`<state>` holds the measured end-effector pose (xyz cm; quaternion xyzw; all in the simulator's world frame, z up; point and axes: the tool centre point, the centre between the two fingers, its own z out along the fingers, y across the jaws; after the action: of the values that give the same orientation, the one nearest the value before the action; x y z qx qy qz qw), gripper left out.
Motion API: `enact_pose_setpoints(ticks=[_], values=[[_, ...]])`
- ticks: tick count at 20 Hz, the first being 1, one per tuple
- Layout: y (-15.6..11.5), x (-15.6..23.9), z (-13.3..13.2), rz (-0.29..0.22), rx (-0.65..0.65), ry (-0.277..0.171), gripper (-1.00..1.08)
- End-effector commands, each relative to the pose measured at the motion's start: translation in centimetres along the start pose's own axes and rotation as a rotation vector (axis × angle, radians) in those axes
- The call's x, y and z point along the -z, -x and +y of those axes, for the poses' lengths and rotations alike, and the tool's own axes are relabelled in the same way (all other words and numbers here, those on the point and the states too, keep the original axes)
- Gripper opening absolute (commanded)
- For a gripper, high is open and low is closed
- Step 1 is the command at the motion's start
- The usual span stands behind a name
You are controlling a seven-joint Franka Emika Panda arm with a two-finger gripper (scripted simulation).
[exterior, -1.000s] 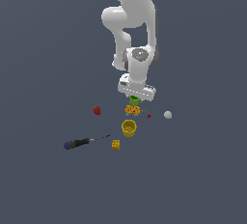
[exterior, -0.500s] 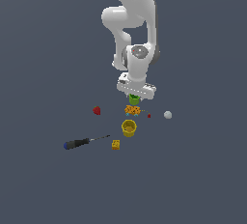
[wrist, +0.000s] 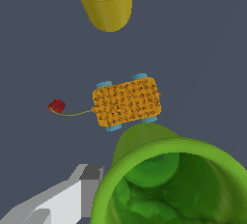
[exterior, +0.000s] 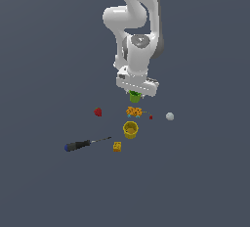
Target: Pick up a designated object from a clutter of objects.
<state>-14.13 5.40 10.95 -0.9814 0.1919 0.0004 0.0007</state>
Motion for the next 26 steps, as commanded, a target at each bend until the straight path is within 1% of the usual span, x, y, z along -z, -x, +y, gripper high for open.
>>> enact_pose_setpoints(ticks=[1, 12, 26], values=[[-0.6, 1.9, 0.1, 0.0, 0.0, -0.002, -1.0], [-3.4, 10.7, 0.7, 0.0, 0.0, -0.002, -1.0], [-7.7, 22.8, 1.5, 0.001, -0.002, 0.0, -1.0]])
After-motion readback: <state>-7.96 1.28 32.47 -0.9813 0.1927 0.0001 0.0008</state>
